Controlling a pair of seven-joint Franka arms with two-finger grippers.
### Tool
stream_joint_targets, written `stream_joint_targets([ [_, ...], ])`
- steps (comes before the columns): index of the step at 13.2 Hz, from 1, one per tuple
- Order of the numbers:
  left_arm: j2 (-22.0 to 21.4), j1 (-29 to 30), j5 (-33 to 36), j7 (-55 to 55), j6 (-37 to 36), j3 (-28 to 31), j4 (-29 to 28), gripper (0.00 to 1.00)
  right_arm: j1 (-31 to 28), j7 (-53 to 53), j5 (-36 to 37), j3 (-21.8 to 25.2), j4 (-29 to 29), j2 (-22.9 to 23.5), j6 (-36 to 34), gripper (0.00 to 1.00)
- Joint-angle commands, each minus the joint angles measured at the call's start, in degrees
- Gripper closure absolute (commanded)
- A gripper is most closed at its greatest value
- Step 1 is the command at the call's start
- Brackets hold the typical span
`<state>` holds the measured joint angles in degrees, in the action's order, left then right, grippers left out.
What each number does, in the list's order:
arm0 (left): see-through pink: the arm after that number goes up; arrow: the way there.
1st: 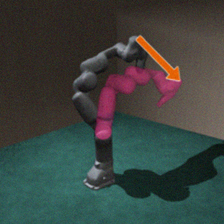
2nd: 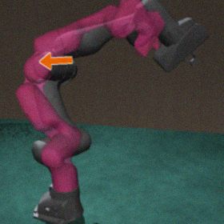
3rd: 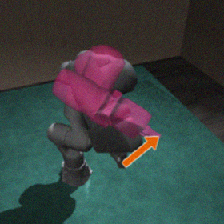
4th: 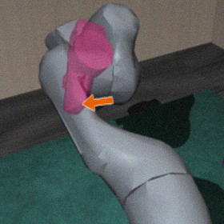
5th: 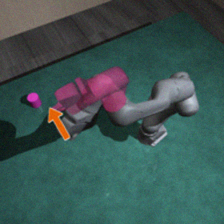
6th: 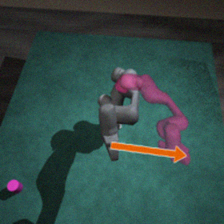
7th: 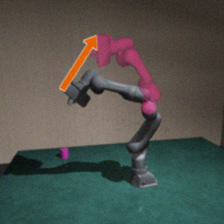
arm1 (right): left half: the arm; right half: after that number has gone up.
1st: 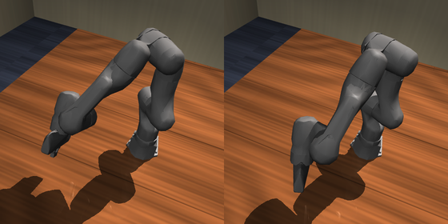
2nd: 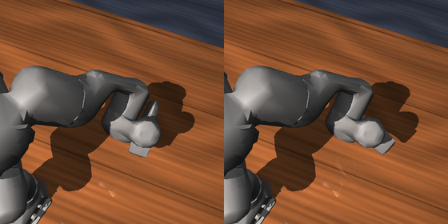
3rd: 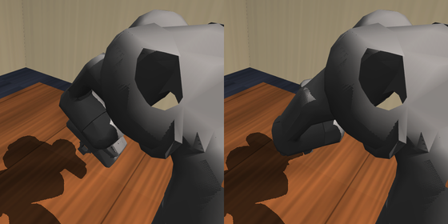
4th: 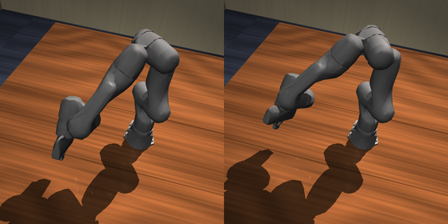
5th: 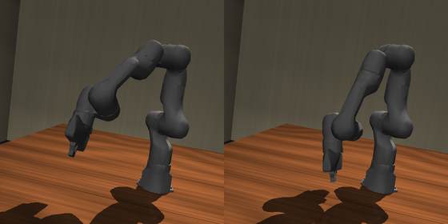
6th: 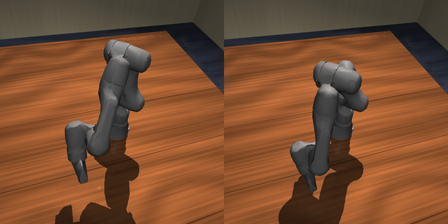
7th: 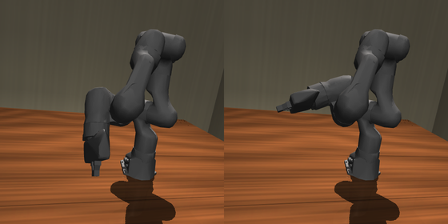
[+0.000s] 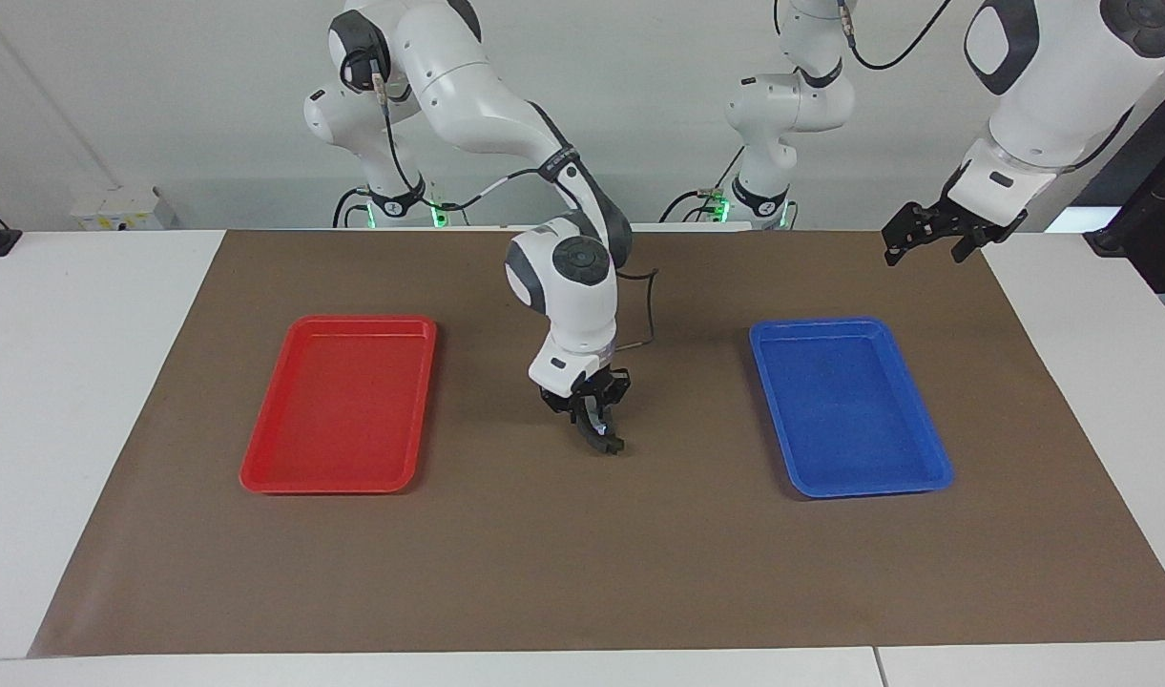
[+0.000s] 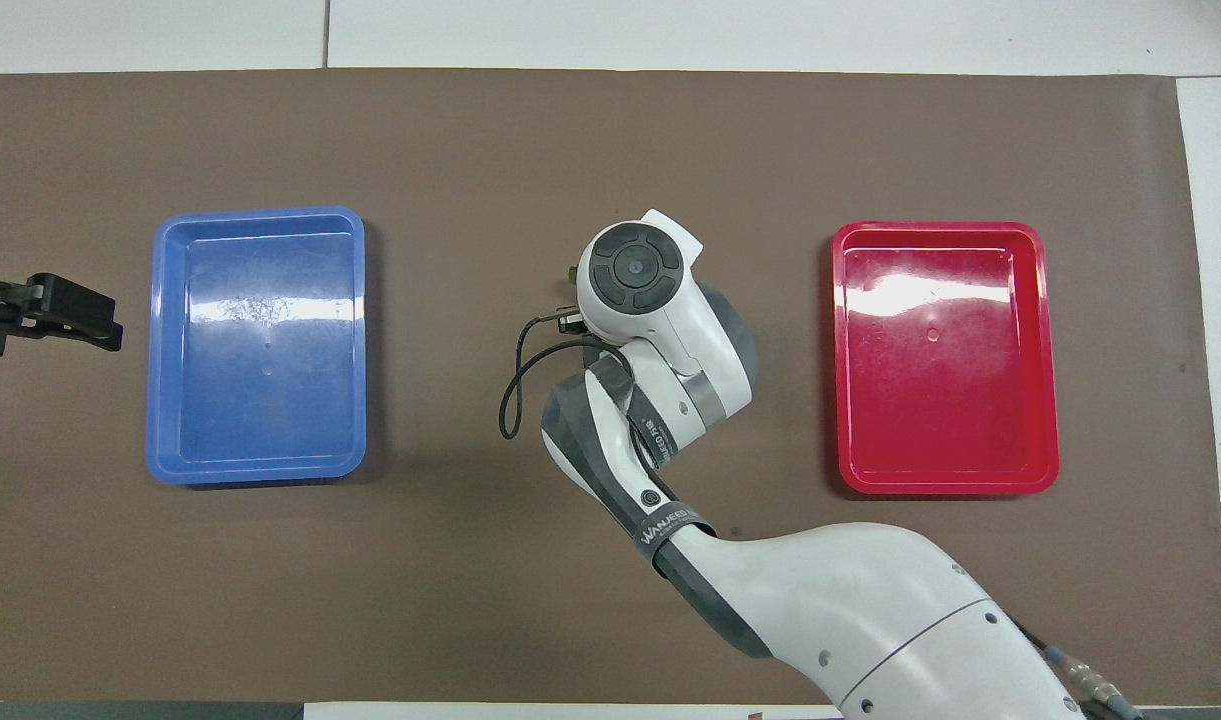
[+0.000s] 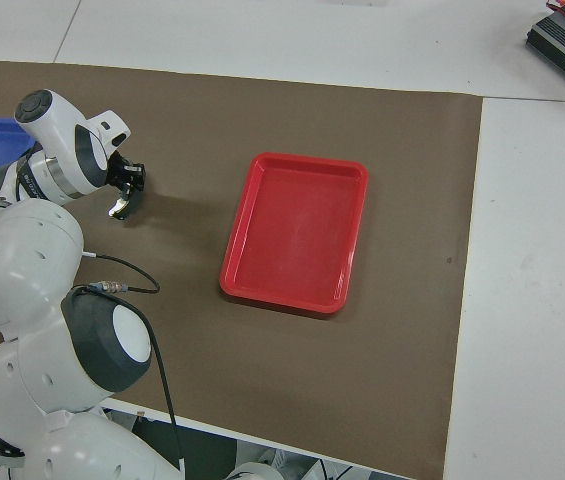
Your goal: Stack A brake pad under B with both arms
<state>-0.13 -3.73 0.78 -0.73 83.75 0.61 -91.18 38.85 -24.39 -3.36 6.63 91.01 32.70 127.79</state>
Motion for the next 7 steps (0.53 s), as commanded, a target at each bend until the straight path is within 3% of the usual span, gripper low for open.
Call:
stream_joint_targets([
  [1, -0.4, 0.48, 0.71, 0.64, -0.52, -0.52, -0.22, 0.0, 0.09, -0.48, 0.02, 0.05, 0.65, -0.18, 1.06, 1.0],
  [7, -1.98, 0.39, 0.45, 0.29, 0.61, -0.7, -2.85, 0.0, 0.26, -0.57, -0.07, 0.05, 1.97, -0.27, 3.34, 0.99],
])
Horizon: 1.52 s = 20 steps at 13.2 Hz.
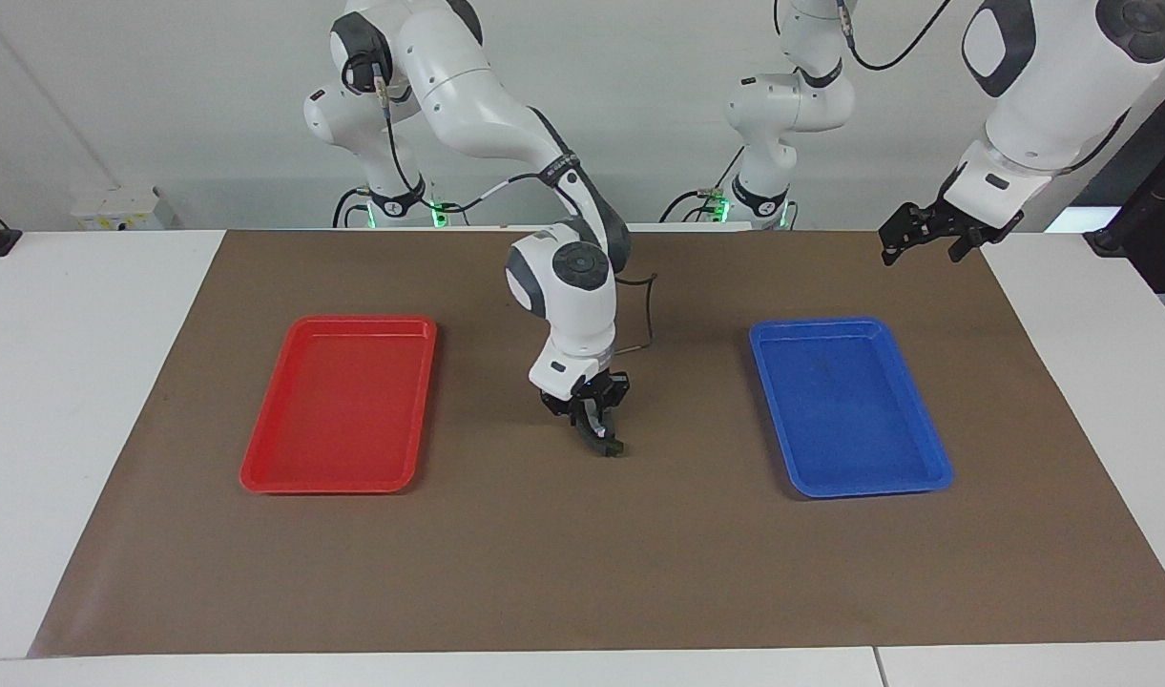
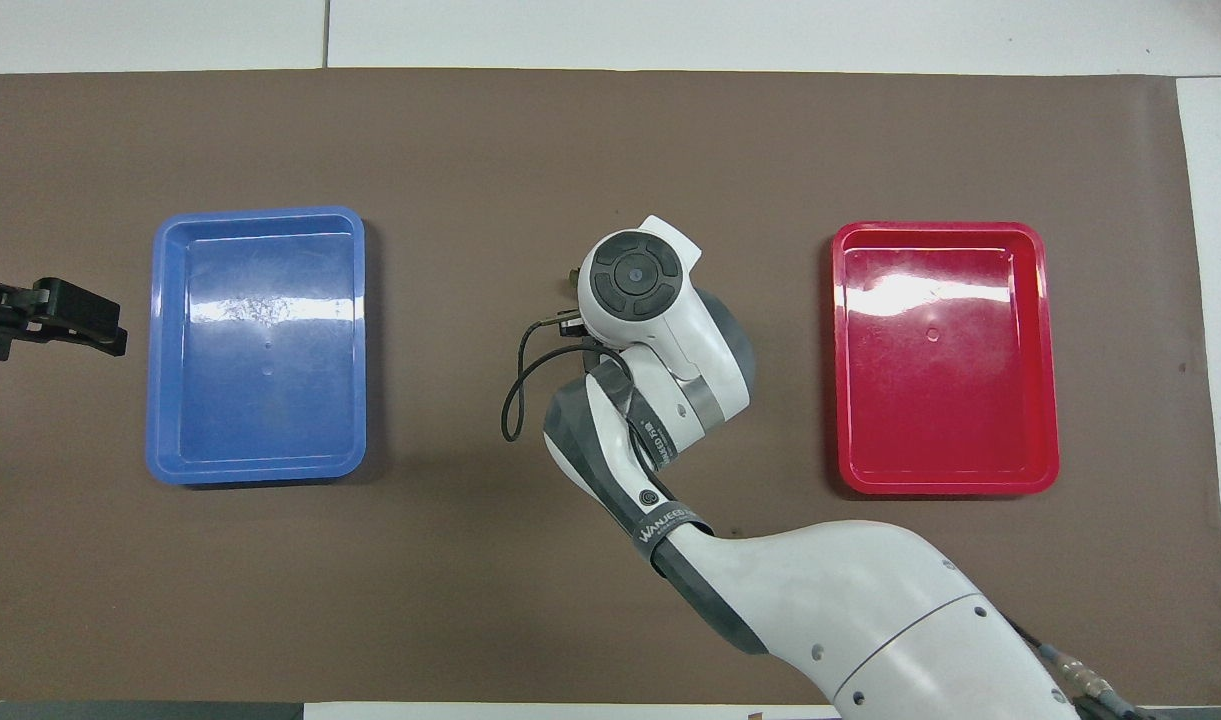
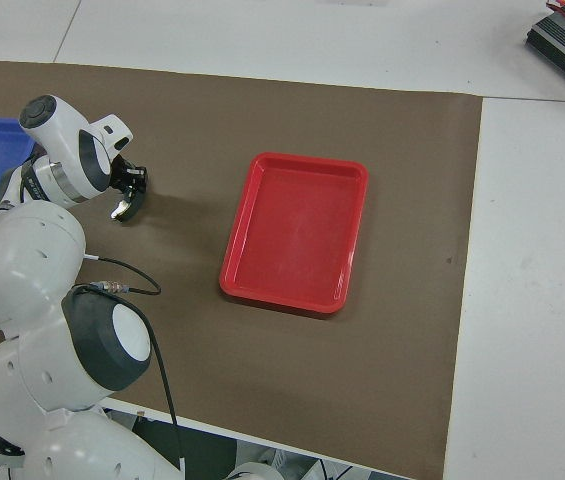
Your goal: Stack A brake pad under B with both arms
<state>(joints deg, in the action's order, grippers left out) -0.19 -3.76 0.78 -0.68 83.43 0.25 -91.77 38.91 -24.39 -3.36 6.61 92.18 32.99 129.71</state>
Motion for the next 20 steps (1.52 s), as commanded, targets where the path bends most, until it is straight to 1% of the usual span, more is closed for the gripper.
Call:
stream_joint_targets([
  [1, -2.53, 0.6, -0.25, 0.42, 1.73, -0.16, -2.7, 0.0, 0.2, -0.57, -0.16, 0.06, 0.89, -0.56, 1.42, 0.97],
  [2, -3.06, 0.68, -0.34, 0.5, 2.09, -0.16, -3.4, 0.0, 0.2, -0.57, -0.33, 0.06, 0.81, -0.56, 1.42, 0.95],
  [5, -2.62, 2.09, -0.69, 0.95, 3.14, -0.07, -2.8, 0.0, 0.29, -0.66, -0.51, 0.06, 0.8, -0.56, 1.51, 0.95],
  [8, -2.53, 2.09, -1.48, 0.86, 3.94, -0.16, -2.71, 0.0, 0.29, -0.66, -0.6, -0.02, 0.89, -0.56, 1.51, 0.95],
  [9, -2.62, 1.66, -1.4, 0.77, 3.85, -0.16, -2.8, 0.0, 0.29, -0.66, -0.6, -0.02, 0.89, -0.56, 1.51, 0.92],
  [10, -2.62, 1.56, -1.4, 0.77, 3.76, -0.16, -2.8, 0.0, 0.29, -0.66, -0.6, -0.02, 0.89, -0.64, 1.51, 0.84],
  [11, -2.62, 1.74, -1.4, 0.77, 3.59, -0.16, -2.8, 0.0, 0.29, -0.83, -0.68, -0.02, 0.98, -0.65, 1.51, 0.56],
  [12, -2.62, 2.09, -1.4, 0.77, 3.5, -0.16, -2.8, 0.0, 0.38, -1.1, -0.69, -0.11, 1.59, -0.91, 1.51, 0.11],
  [13, -2.62, 2.18, -1.4, 0.68, 3.5, -0.07, -2.8, 0.0, 0.81, -1.27, -0.69, -0.11, 1.94, -1.0, 1.51, 0.0],
  [16, -2.71, 2.09, -1.4, 0.68, 3.41, -0.16, -2.8, 0.0, 0.47, -1.27, -0.69, -0.11, 0.89, -1.26, 0.11, 0.0],
  [17, -2.71, 2.09, -1.4, 0.68, 3.5, -0.16, -2.8, 0.0, 0.03, -1.27, -0.42, 0.24, 0.98, -2.13, -0.16, 0.0],
  [19, -2.71, 2.18, -1.4, 0.68, 3.41, -0.16, -2.8, 0.0, -2.6, -1.36, 0.37, 1.03, 1.24, -5.64, -1.82, 0.0],
  [20, -2.71, 2.18, -1.4, 0.59, 3.5, -0.16, -2.8, 0.0, -4.87, -1.19, 0.54, 1.47, 1.24, -7.74, -3.66, 0.0],
])
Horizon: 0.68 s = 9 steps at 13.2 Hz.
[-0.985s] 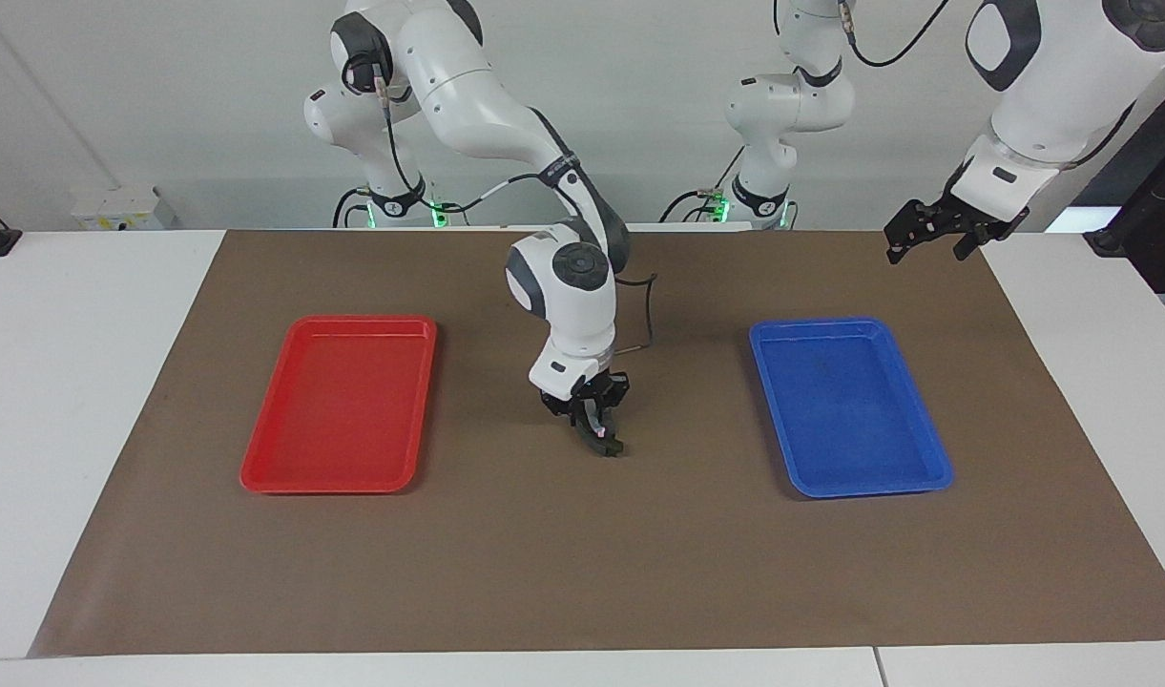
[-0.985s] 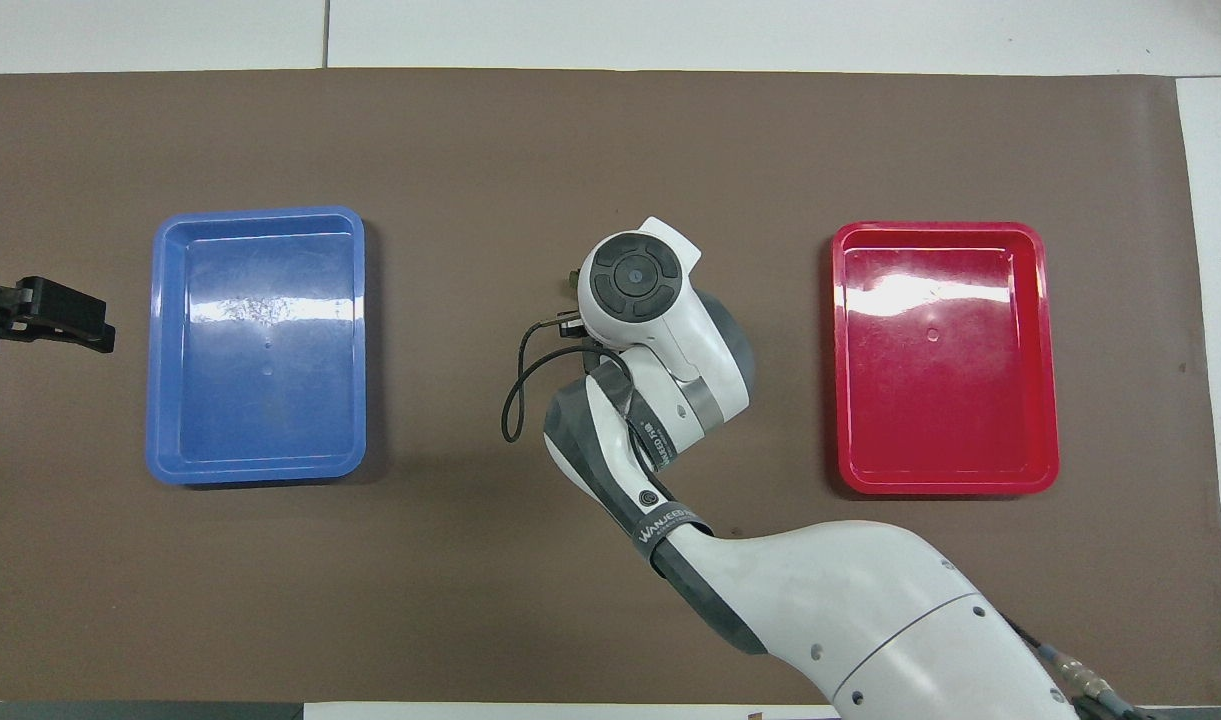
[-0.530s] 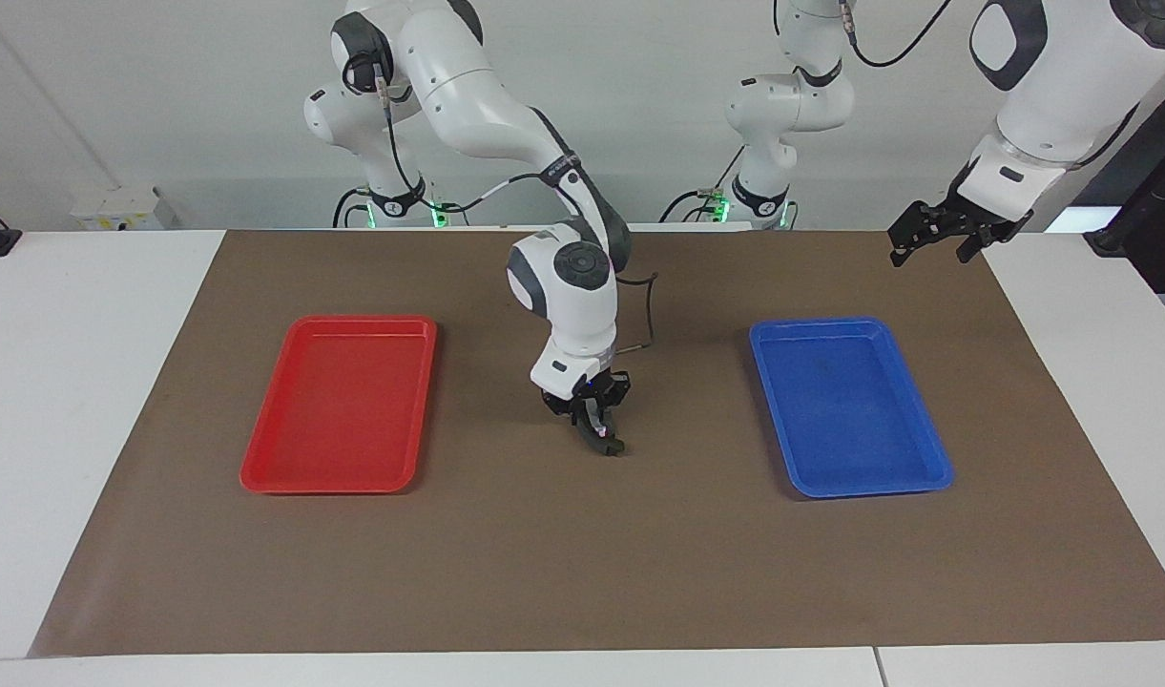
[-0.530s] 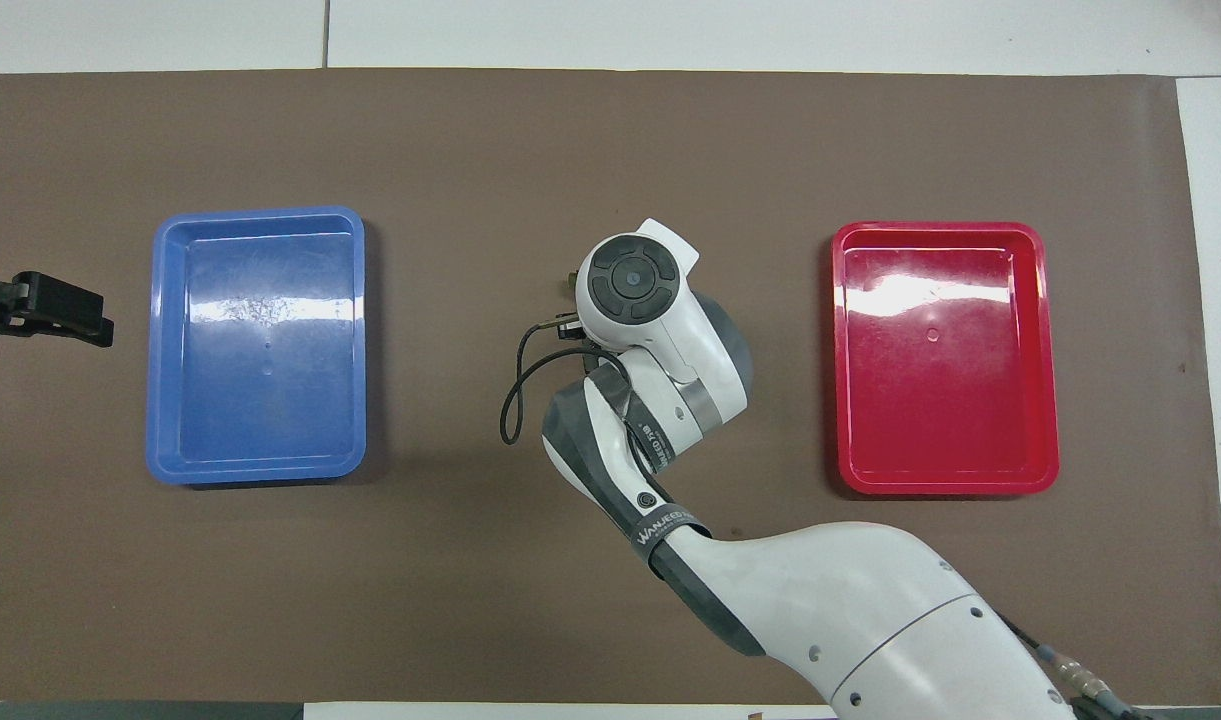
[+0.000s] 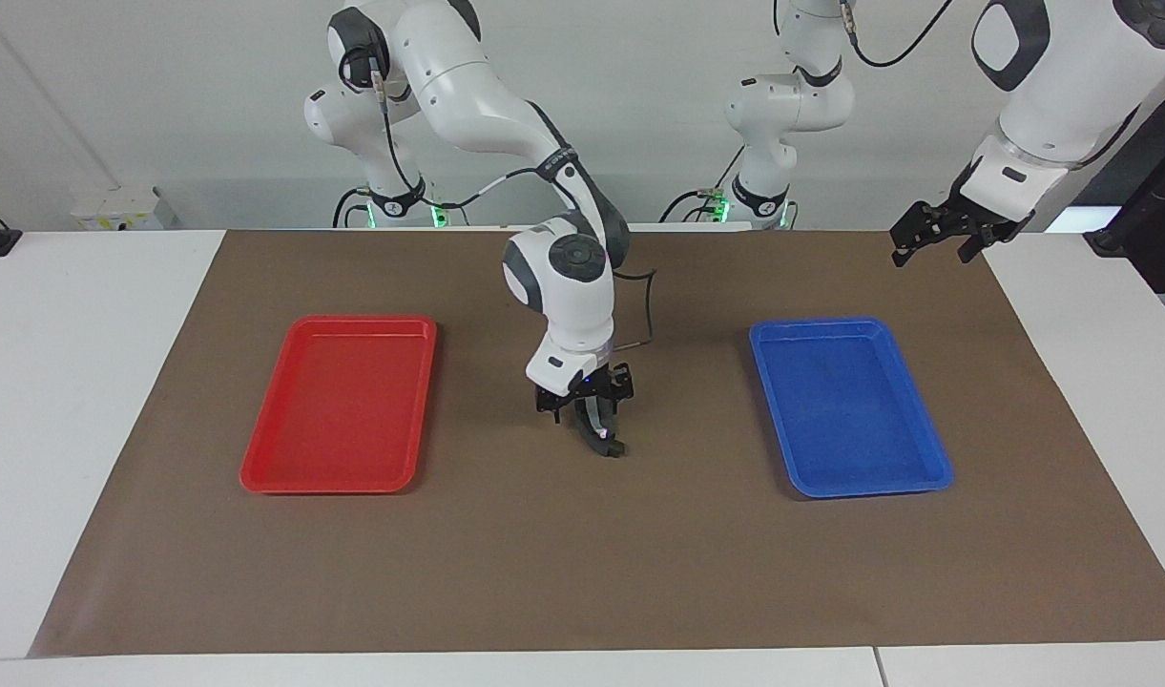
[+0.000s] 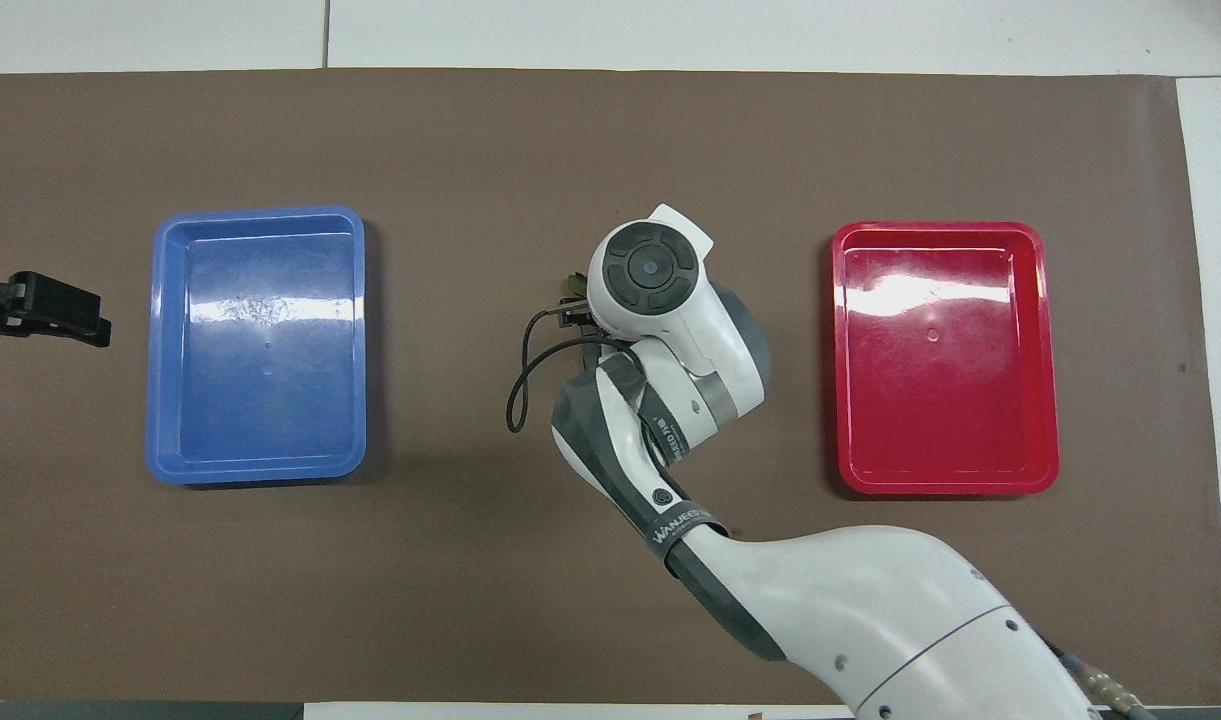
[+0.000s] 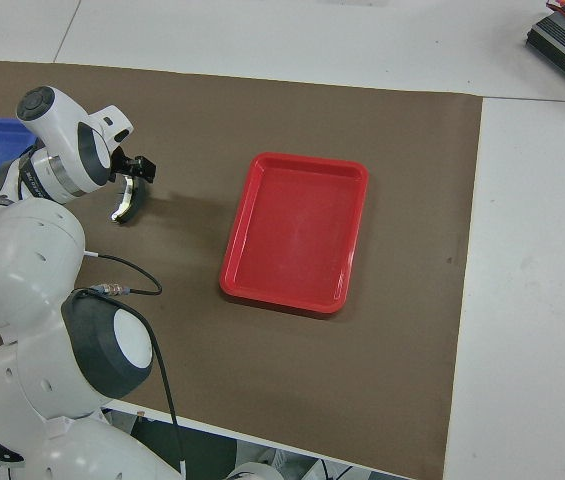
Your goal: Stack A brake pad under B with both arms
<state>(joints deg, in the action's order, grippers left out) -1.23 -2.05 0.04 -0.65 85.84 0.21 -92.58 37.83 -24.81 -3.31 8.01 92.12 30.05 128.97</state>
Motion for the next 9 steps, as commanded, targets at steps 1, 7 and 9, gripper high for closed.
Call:
stream_joint_targets([
  [1, -1.67, 0.46, -0.66, 0.56, 1.08, -0.03, -1.99, 0.0, -6.07, -0.59, 1.02, 0.33, 1.31, -6.39, -5.2, 0.0],
  [7, -1.67, 0.46, -0.66, 0.56, 1.08, -0.12, -1.99, 0.0, -20.32, 7.31, 6.48, 0.07, 3.77, -17.2, -23.3, 0.0],
  [9, -1.67, 0.38, -0.66, 0.65, 0.99, -0.12, -1.99, 0.0, -22.88, 7.49, 6.48, 0.07, 7.53, -20.71, -26.75, 0.0],
])
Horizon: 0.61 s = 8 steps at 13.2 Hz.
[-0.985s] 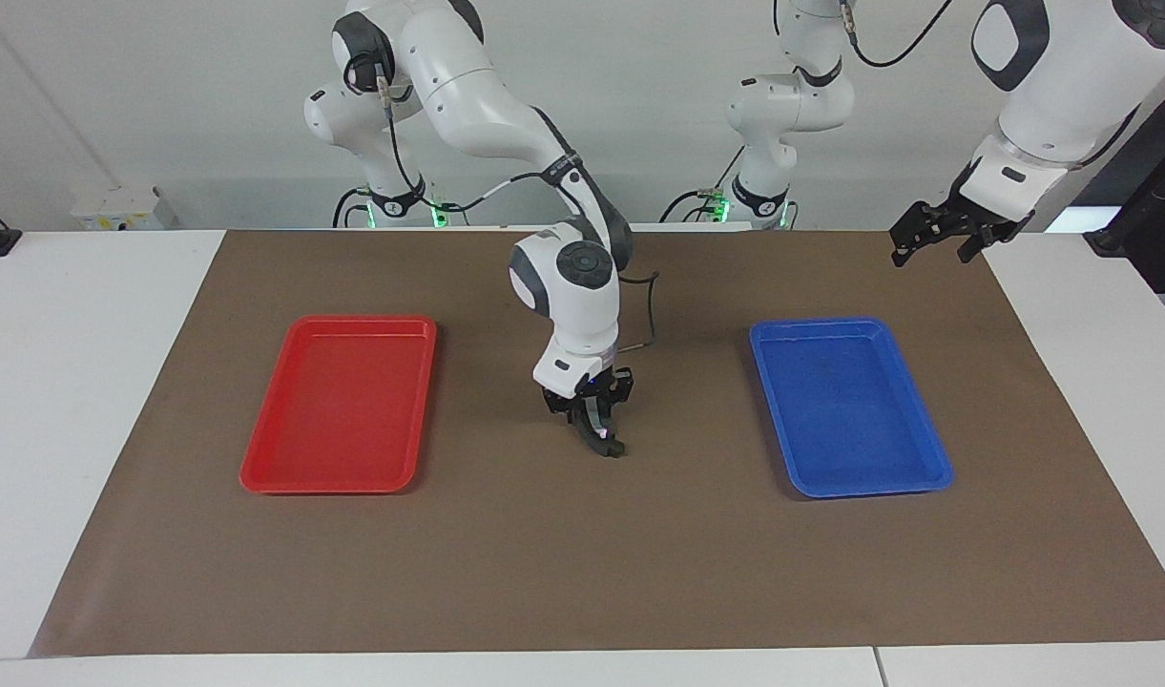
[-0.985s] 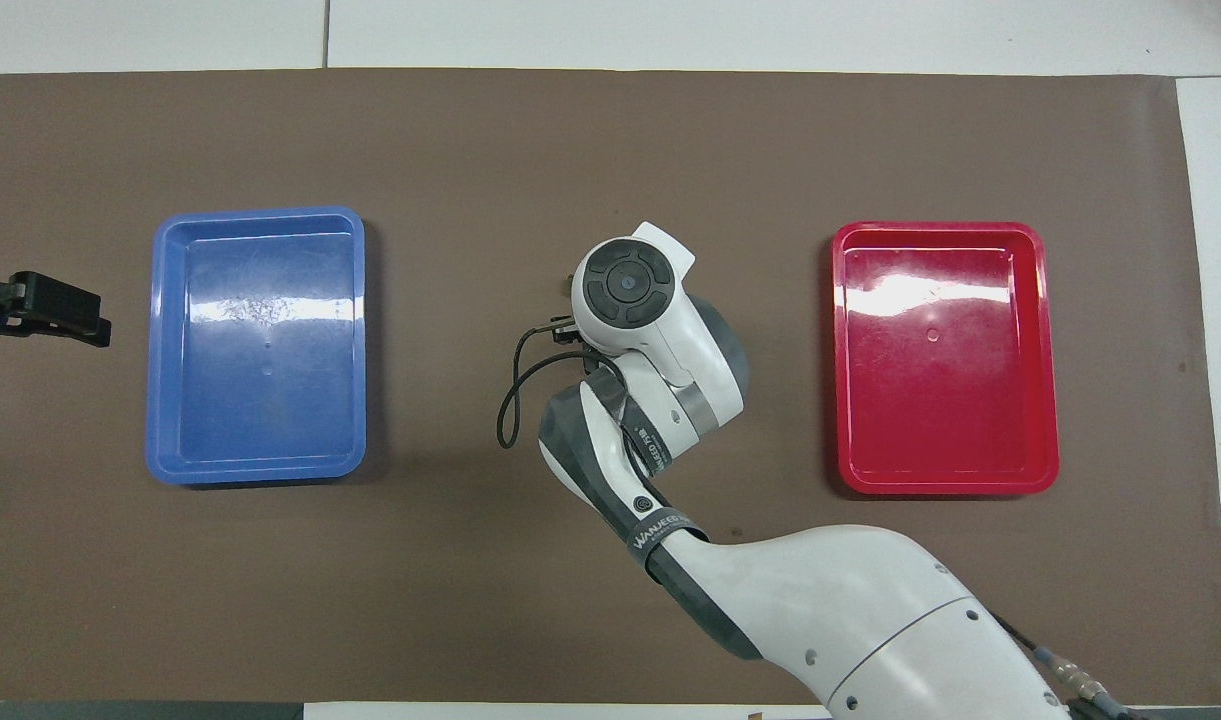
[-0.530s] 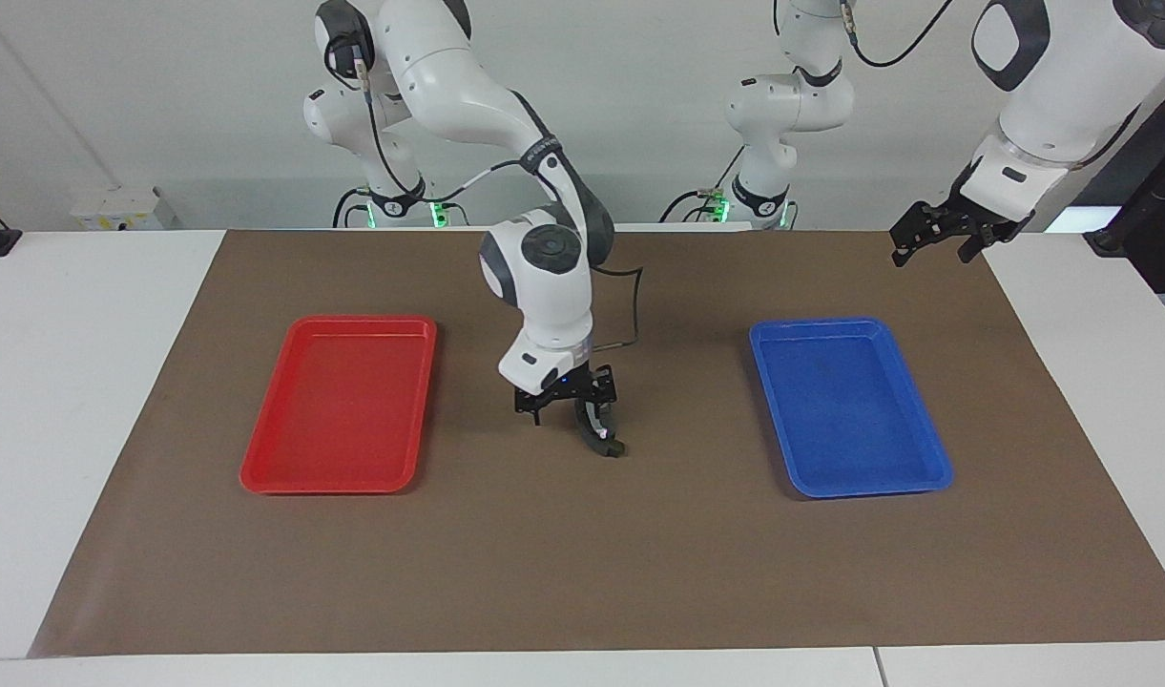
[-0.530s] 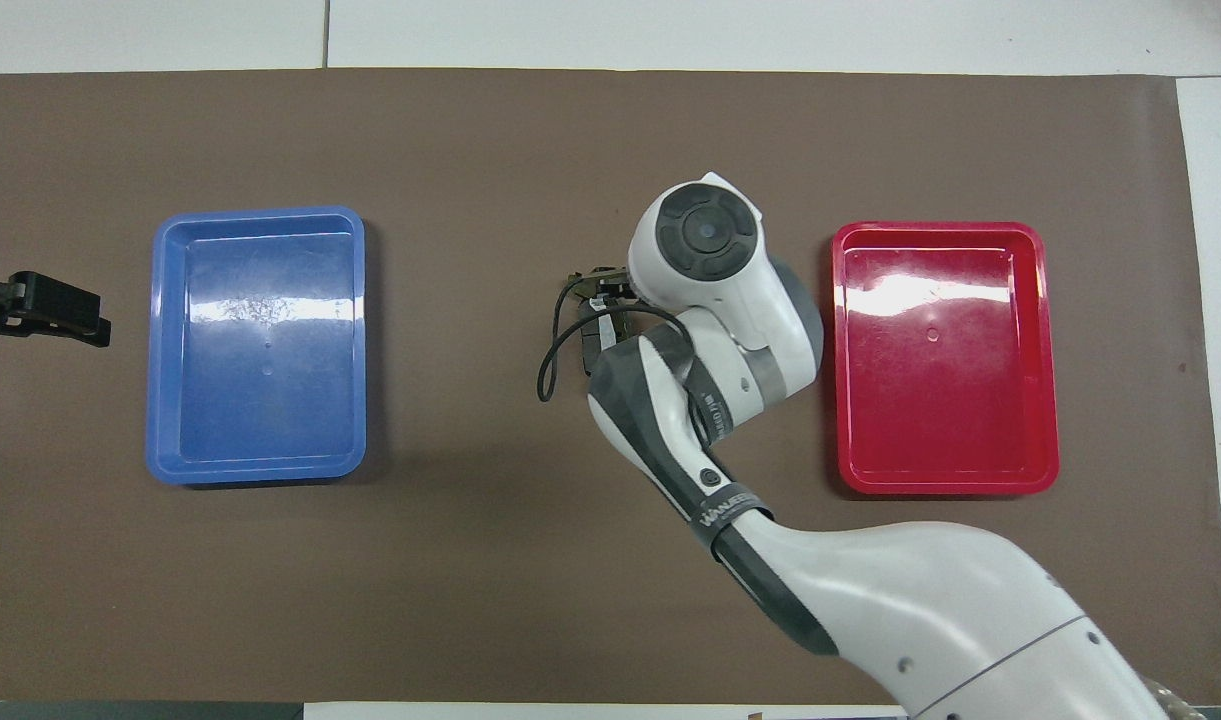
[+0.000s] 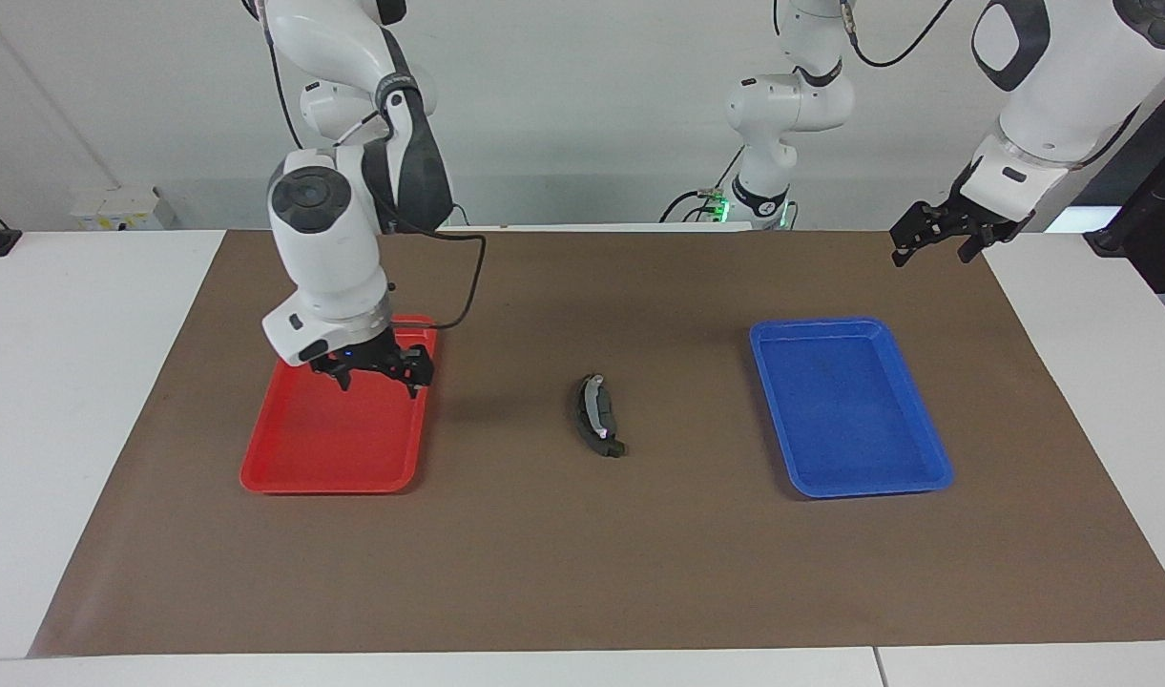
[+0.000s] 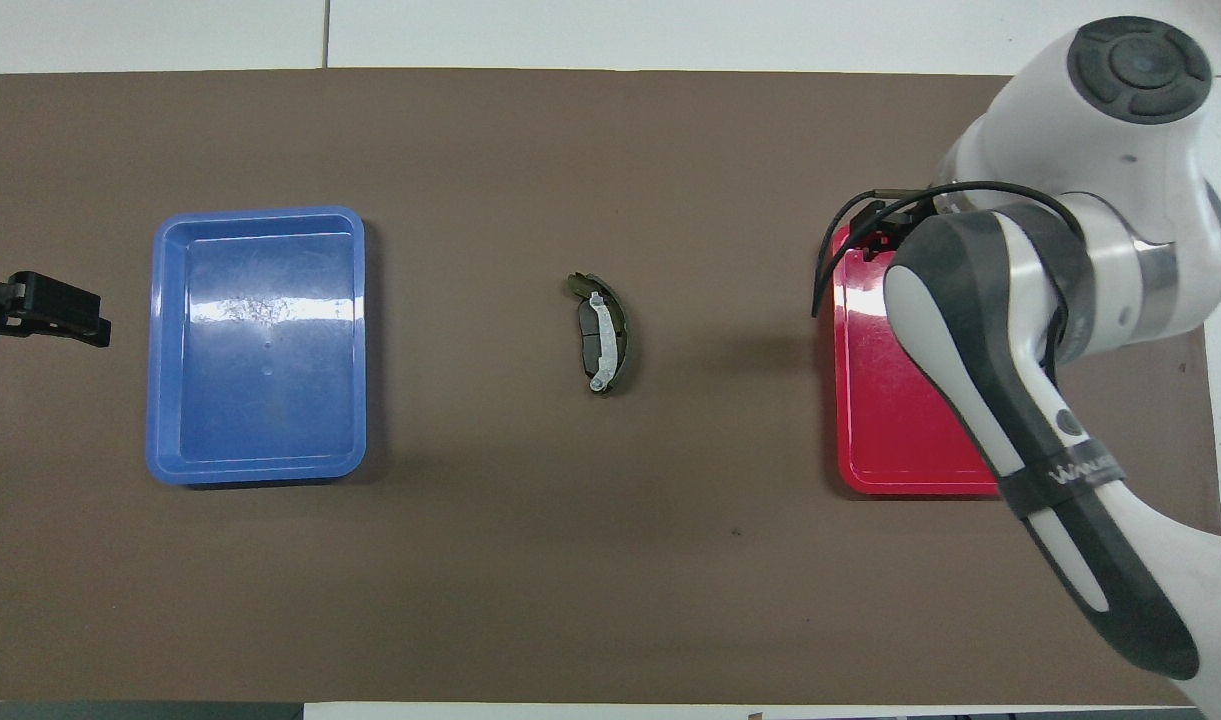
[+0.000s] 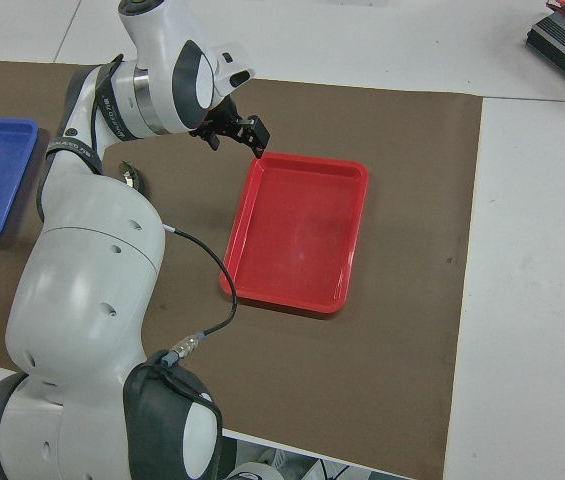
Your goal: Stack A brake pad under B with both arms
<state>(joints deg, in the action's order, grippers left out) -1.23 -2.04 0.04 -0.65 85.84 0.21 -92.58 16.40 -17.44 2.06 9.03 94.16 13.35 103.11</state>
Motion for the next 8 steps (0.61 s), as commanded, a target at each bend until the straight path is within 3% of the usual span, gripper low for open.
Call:
stream_joint_targets([
  [1, -1.67, 0.37, -0.66, 0.56, 1.08, -0.12, -1.99, 0.0, -2.42, 0.13, 1.1, -0.95, 7.42, -5.78, -1.07, 0.0],
  [8, -1.67, 0.46, -0.66, 0.56, 0.99, -0.12, -1.99, 0.0, -11.03, 10.4, 0.14, -1.04, 17.89, -17.03, -1.16, 0.0],
])
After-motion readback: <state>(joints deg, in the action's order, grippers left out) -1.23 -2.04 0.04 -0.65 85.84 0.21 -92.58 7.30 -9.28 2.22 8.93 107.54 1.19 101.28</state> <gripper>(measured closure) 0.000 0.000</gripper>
